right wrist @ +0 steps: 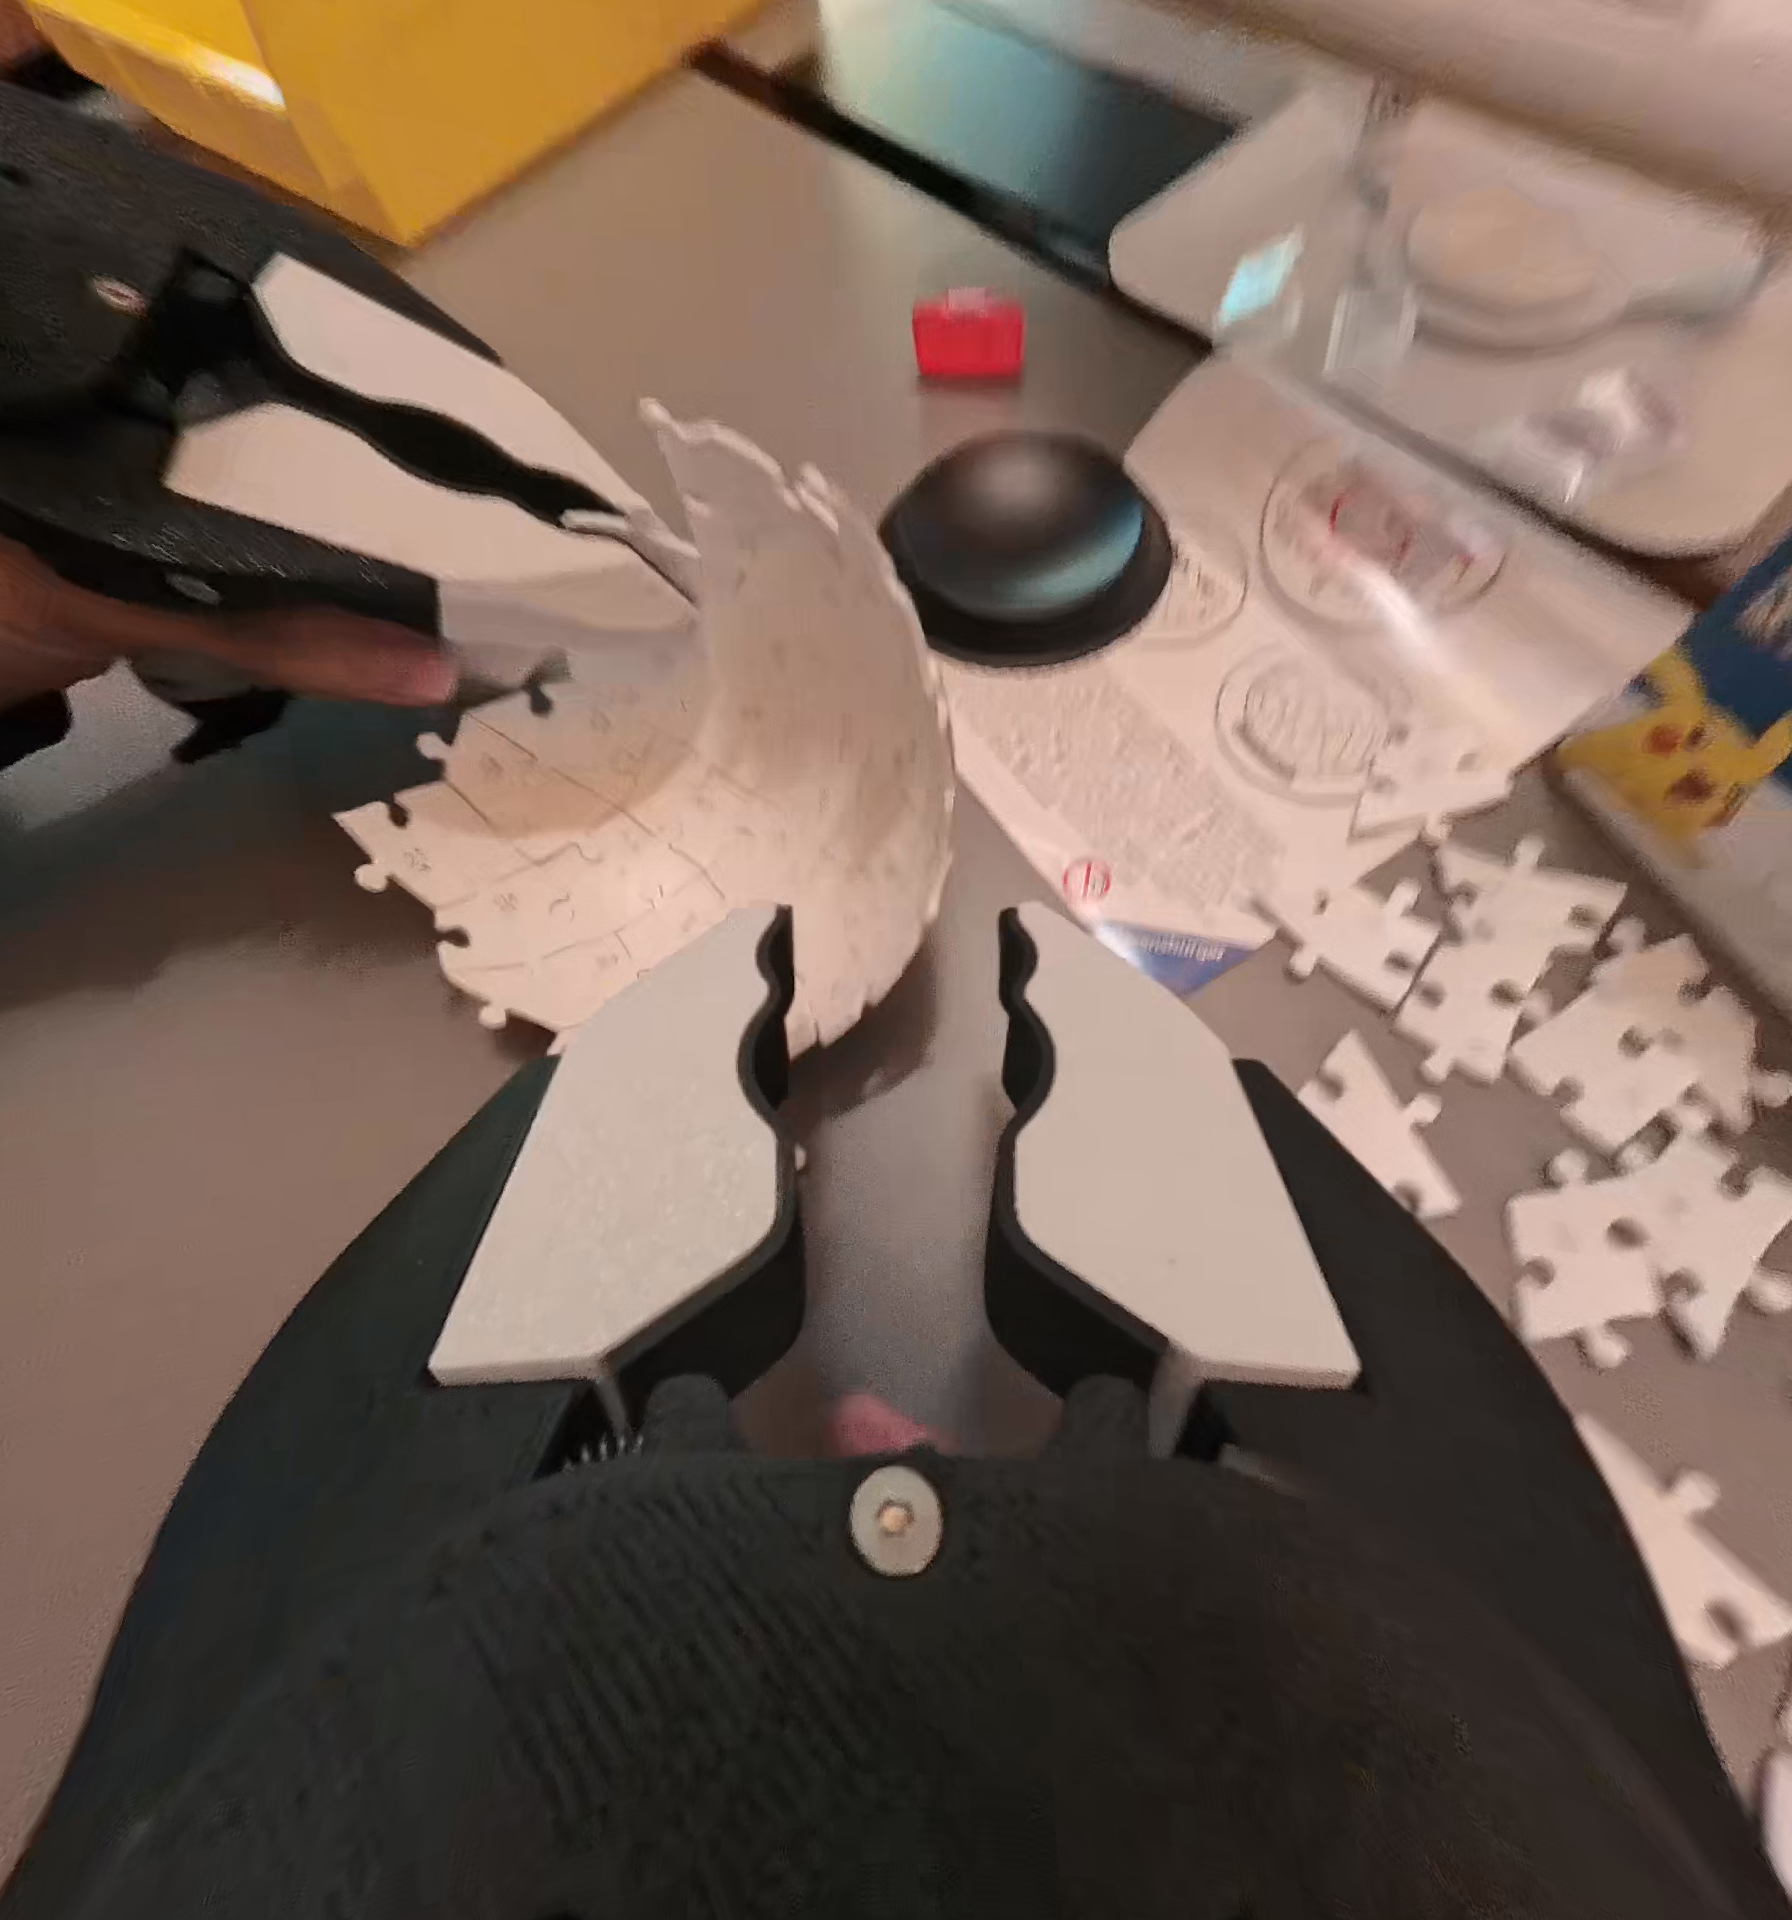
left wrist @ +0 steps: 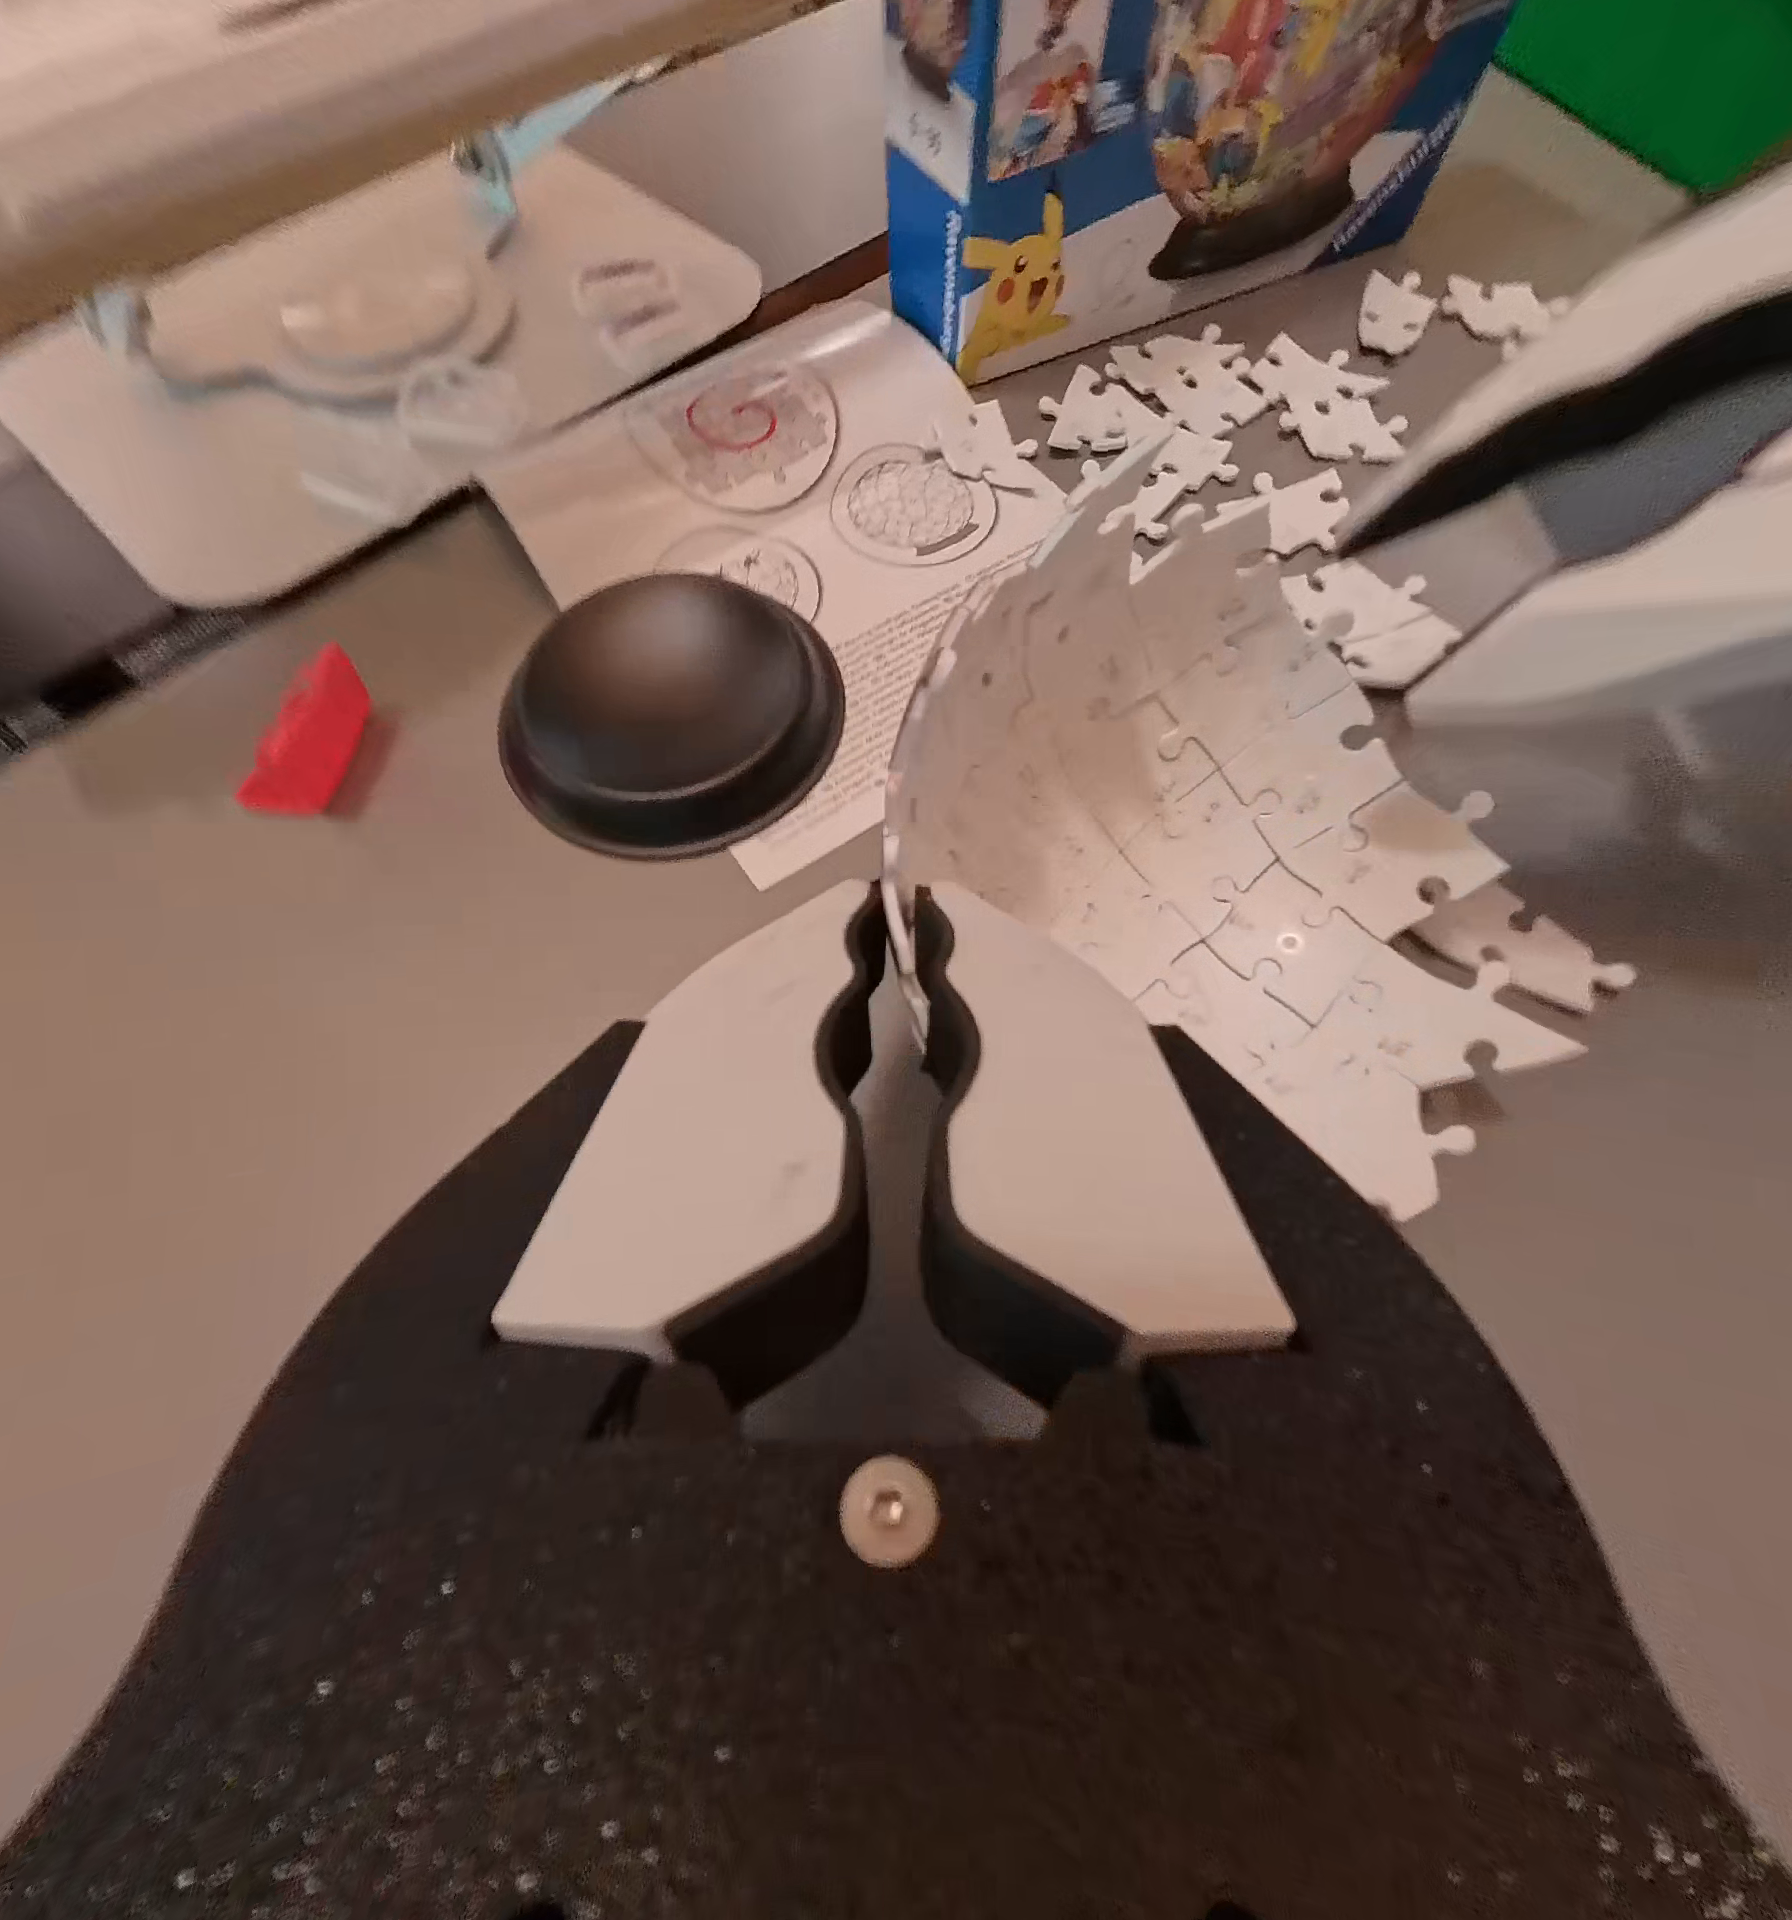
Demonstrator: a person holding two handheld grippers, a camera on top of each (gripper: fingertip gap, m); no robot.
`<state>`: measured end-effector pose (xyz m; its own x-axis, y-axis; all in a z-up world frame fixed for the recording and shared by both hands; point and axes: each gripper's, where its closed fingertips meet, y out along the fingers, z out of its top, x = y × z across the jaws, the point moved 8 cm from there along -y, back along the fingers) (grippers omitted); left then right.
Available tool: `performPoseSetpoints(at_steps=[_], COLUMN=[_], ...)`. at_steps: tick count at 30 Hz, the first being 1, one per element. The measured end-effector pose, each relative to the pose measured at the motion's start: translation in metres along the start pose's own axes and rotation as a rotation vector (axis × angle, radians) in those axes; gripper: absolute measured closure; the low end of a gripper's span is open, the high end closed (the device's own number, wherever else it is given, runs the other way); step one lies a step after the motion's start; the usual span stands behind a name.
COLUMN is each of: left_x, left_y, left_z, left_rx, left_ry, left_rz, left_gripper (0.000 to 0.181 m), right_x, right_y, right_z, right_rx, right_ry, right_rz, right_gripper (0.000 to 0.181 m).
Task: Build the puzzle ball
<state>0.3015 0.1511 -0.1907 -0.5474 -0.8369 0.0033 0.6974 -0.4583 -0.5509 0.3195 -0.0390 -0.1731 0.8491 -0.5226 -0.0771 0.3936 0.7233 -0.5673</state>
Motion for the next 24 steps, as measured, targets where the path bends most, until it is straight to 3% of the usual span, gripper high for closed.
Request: performPoseSetpoints(at_steps=[4, 8, 14, 21, 24], left_x=[0.006, 0.012, 0.015, 0.014, 0.013], left_y=[0.002, 0.004, 0.008, 0.013, 0.013], left_z=[0.011, 0.023, 0.031, 0.034, 0.033], left_rx=[0.001, 0.001, -0.004, -0.008, -0.042], left_ry=[0.221, 0.382, 0.489, 0.463, 0.404], left_rz=[0.016, 0.004, -0.016, -0.037, -0.01], left_gripper=[0.176, 0.176, 0.176, 0.174, 0.164], right_x=[0.002, 0.012, 0.013, 0.015, 0.015], right_y=[0.003, 0.021, 0.031, 0.028, 0.023], right_z=[0.017, 0.02, 0.017, 0.01, 0.01], right_rx=[0.146, 0.068, 0.06, 0.074, 0.117], right_ry=[-0.233, -0.393, -0.358, -0.338, -0.311], right_rz=[-0.017, -0.089, 0.052, -0.031, -0.1], right_gripper=[0.143, 0.142, 0.151, 0.169, 0.174])
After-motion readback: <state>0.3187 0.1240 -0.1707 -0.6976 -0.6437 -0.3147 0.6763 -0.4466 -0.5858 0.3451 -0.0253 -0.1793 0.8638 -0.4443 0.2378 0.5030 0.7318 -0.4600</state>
